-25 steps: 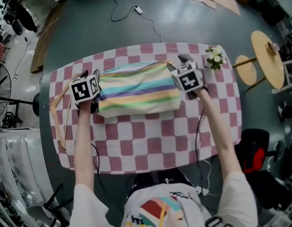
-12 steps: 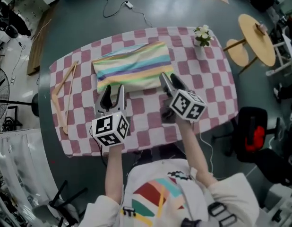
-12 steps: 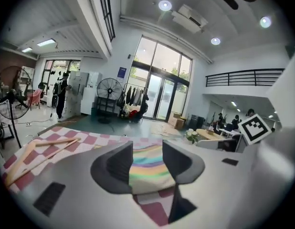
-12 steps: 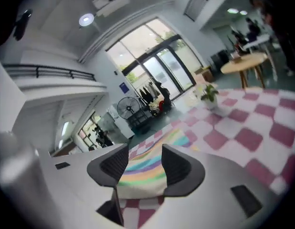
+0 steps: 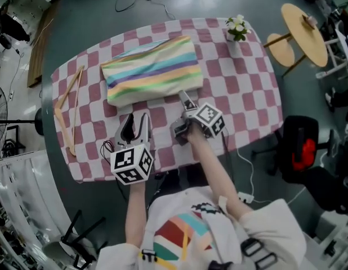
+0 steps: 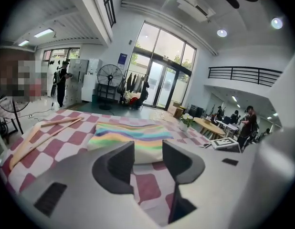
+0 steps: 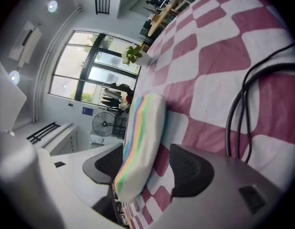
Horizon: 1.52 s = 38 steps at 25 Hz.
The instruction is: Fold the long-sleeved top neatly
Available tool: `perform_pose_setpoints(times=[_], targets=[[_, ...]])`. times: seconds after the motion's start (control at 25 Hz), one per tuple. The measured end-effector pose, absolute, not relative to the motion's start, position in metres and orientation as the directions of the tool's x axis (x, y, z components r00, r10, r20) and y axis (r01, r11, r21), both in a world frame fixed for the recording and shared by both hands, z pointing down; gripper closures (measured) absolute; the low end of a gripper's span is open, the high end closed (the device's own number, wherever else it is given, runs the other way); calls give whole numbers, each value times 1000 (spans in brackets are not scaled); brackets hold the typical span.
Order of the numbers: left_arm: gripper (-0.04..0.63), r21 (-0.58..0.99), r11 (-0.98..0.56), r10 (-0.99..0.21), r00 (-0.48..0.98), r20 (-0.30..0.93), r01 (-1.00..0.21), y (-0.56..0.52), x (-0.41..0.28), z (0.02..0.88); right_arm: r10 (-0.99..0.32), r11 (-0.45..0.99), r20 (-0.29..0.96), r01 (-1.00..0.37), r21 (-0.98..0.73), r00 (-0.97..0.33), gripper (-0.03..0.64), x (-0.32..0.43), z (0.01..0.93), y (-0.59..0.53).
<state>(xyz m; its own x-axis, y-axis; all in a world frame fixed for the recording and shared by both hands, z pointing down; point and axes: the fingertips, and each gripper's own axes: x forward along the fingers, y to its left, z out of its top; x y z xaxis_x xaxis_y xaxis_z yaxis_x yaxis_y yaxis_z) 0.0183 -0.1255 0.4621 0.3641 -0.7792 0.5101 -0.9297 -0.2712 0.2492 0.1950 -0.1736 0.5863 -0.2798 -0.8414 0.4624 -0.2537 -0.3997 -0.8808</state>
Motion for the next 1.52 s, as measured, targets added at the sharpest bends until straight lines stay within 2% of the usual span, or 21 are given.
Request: perform_pose_setpoints(times=[0.2,0.4,0.48,0.6,0.88,1.0,1.08,1.16,1.24,1.32,1.36,1.4,1.48,1.52], targets=[[414,234,-230,-784,323,530,-944,-133,13,468,-813,-480,524,-219,-850,-253,334,206,609,-196],[421,211,-192,-801,277,530,-958,-146,13,470,-830,-476,505,-170,-863,-237,345,215,609,-217],[423,191,-189,-792,265,550,-963,-151,17,477,-830,-490,513,-151,-858,-220,385,218,613,-220],[428,153,-192,-776,245,581,-969,-151,25,487,-811,-525,550,-166,-835,-202,522,223,625,-216],[428,143,-161,-781,214,586,-977,-147,13,489,-795,-559,580,-158,-814,-177,584,230,634,-227],[431,145,-159,-780,215,588,-977,-144,-4,489,-798,-547,590,-262,-795,-124,601,230,618,-234],[431,143,-161,-783,214,583,-977,-141,-23,486,-829,-457,548,-435,-776,-106,603,219,586,-249],[433,149,-145,-793,204,573,-978,-141,-46,483,-867,-295,480,-634,-715,-137,603,192,544,-273],[433,168,-113,-802,190,566,-979,-137,-71,484,-882,-71,419,-817,-571,-216,603,150,503,-297],[433,182,-85,-803,176,569,-980,-128,-97,486,-849,224,399,-920,-322,-347,603,88,473,-304],[433,185,-74,-802,169,572,-980,-123,-111,487,-803,400,414,-903,-159,-429,603,51,465,-298],[433,186,-63,-801,161,576,-980,-118,-125,488,-728,580,455,-814,11,-513,603,13,465,-284],[433,197,-30,-799,142,584,-980,-109,-149,491,-521,848,606,-444,288,-601,603,-50,489,-238],[433,207,-6,-797,130,589,-978,-103,-158,493,-436,899,690,-238,369,-578,603,-68,510,-214]])
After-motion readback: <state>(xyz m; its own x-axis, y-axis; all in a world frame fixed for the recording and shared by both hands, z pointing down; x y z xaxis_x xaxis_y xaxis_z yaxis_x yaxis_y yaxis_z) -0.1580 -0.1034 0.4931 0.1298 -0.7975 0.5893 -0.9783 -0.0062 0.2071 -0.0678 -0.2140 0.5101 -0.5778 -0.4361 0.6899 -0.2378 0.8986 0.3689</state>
